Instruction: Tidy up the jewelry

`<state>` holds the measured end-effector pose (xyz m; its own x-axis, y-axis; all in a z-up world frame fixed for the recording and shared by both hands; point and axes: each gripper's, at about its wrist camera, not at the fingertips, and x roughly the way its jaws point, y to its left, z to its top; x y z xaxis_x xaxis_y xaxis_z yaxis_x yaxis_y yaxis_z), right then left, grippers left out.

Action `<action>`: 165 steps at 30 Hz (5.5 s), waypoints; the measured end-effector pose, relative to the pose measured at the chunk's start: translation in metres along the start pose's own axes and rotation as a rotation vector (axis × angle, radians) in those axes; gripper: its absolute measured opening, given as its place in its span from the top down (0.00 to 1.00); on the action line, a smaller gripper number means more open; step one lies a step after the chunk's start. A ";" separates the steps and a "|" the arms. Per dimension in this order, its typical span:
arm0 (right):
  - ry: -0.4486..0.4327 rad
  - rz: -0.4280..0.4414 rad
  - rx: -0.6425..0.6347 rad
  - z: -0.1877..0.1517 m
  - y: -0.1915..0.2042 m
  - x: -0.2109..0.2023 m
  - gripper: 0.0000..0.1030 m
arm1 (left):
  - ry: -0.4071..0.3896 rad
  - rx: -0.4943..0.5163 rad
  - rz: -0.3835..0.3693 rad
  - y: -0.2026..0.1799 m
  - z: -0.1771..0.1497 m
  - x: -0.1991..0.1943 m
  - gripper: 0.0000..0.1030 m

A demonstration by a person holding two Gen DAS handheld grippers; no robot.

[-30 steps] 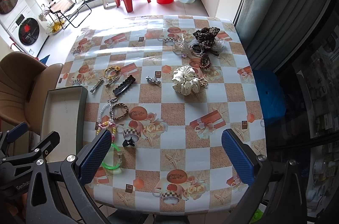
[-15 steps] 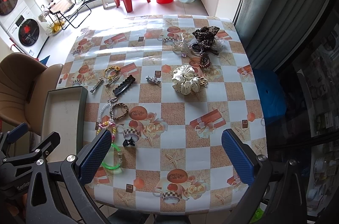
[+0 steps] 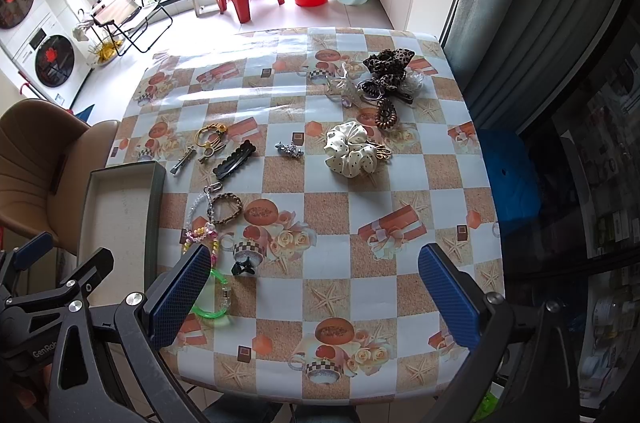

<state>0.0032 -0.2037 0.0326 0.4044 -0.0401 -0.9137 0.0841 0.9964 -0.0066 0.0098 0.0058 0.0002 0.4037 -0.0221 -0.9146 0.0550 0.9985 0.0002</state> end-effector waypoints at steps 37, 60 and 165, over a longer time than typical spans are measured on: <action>0.032 0.014 0.025 -0.005 -0.005 0.014 0.00 | 0.024 -0.004 0.000 0.004 0.000 0.007 0.00; 0.154 0.113 0.111 0.031 -0.056 0.123 0.00 | 0.088 0.095 -0.022 -0.028 0.052 0.123 0.00; 0.369 0.437 -0.315 0.038 0.303 0.273 0.76 | 0.080 -0.308 0.179 0.222 -0.010 0.205 0.55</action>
<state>0.1733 0.0846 -0.2036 -0.0037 0.3458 -0.9383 -0.3109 0.8914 0.3298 0.0957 0.2232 -0.1915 0.3083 0.1464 -0.9400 -0.2928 0.9547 0.0527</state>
